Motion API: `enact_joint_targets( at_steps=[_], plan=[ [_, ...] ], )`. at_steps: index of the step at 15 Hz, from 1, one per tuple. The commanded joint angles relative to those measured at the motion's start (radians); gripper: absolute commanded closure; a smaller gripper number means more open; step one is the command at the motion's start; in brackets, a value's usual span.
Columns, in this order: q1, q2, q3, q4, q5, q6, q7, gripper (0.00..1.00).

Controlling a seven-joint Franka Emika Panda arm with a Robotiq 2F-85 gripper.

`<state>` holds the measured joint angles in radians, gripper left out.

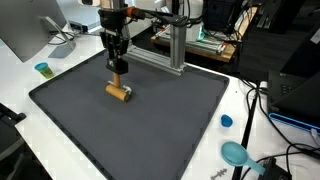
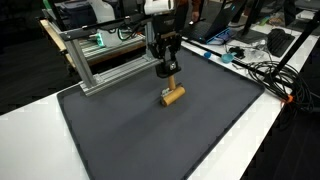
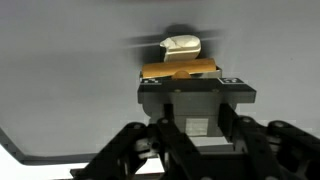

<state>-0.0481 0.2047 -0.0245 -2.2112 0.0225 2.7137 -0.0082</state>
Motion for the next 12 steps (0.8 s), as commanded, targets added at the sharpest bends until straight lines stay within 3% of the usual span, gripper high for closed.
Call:
enact_joint_targets(
  at_steps=[1, 6, 12],
  plan=[
    [-0.031, -0.007, 0.041, 0.006, 0.131, -0.004, -0.068, 0.79],
    [-0.049, -0.155, 0.043, -0.026, 0.228, -0.052, -0.181, 0.79],
    [-0.022, -0.147, 0.008, -0.032, 0.107, -0.095, -0.129, 0.79]
  ],
)
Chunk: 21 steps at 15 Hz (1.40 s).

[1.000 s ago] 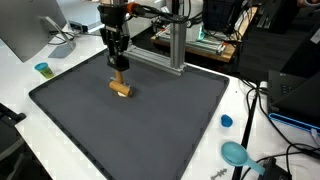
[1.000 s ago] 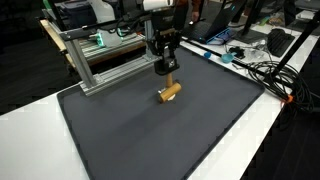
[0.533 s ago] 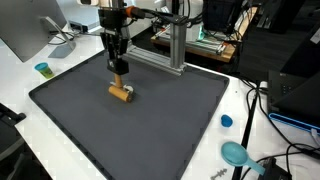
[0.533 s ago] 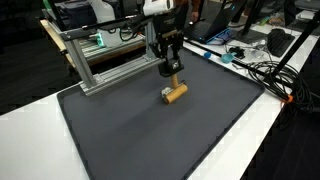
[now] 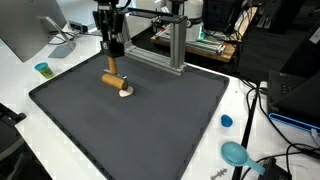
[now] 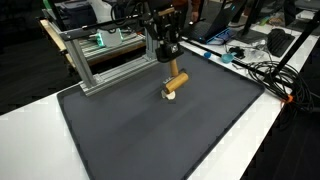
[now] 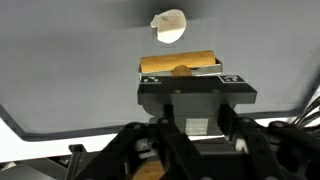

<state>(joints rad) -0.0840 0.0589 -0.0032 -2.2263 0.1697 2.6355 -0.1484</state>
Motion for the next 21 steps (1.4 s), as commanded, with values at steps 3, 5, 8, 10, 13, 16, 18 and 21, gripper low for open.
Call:
enact_joint_targets(
  at_steps=[3, 5, 8, 10, 13, 16, 18, 21],
  plan=[
    [0.019, 0.042, -0.004, -0.022, -0.018, 0.023, -0.003, 0.79],
    [0.025, 0.067, -0.003, -0.018, -0.032, 0.028, 0.007, 0.79],
    [0.035, 0.086, -0.025, -0.02, -0.134, 0.012, 0.061, 0.79],
    [0.039, 0.092, -0.035, -0.019, -0.197, 0.009, 0.095, 0.79],
    [0.05, 0.1, -0.047, -0.018, -0.294, -0.046, 0.146, 0.79],
    [0.057, 0.102, -0.046, -0.016, -0.334, -0.087, 0.169, 0.79],
    [0.051, 0.092, -0.026, -0.016, -0.275, -0.1, 0.134, 0.79],
    [0.04, 0.066, -0.012, -0.019, -0.18, -0.055, 0.095, 0.79]
  ],
)
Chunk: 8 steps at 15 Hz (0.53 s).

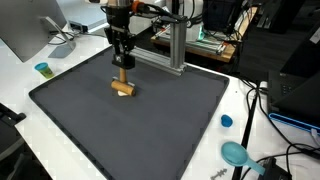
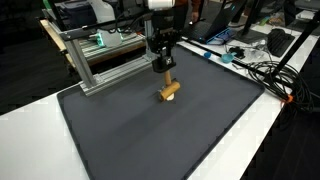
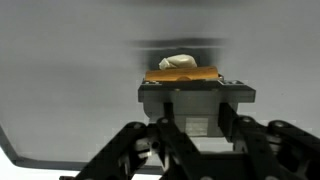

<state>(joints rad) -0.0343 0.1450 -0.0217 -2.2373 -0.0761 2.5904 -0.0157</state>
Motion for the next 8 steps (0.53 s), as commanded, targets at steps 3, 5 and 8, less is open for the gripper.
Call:
enact_joint_targets(
  at_steps=[3, 5, 8],
  plan=[
    [-0.01, -0.012, -0.008, 0.007, 0.049, -0.054, -0.019, 0.79],
    [-0.009, -0.008, -0.011, 0.009, 0.039, -0.069, -0.01, 0.79],
    [-0.006, 0.002, -0.016, 0.009, 0.021, -0.076, 0.006, 0.79]
  ],
)
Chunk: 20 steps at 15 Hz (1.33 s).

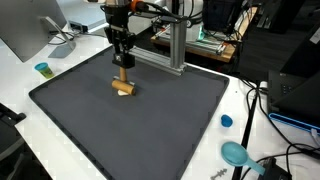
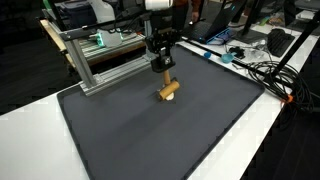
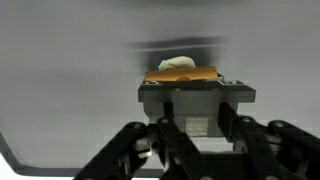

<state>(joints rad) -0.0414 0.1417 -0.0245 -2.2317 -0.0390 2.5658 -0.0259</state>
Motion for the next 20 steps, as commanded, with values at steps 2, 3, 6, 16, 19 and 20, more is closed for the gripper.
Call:
enact_joint_targets(
  at_steps=[2, 3, 6, 16, 19, 20],
  plan=[
    [0.001, 0.007, -0.015, 0.003, -0.022, -0.063, 0.023, 0.79],
    [0.002, 0.008, -0.019, 0.006, -0.034, -0.074, 0.034, 0.79],
    [0.001, 0.005, -0.02, 0.014, -0.035, -0.108, 0.041, 0.79],
    [0.011, 0.024, -0.026, 0.019, -0.086, -0.131, 0.078, 0.79],
    [0.014, 0.018, -0.024, 0.02, -0.098, -0.146, 0.086, 0.79],
    [0.014, 0.02, -0.022, 0.021, -0.094, -0.147, 0.083, 0.79]
  ],
)
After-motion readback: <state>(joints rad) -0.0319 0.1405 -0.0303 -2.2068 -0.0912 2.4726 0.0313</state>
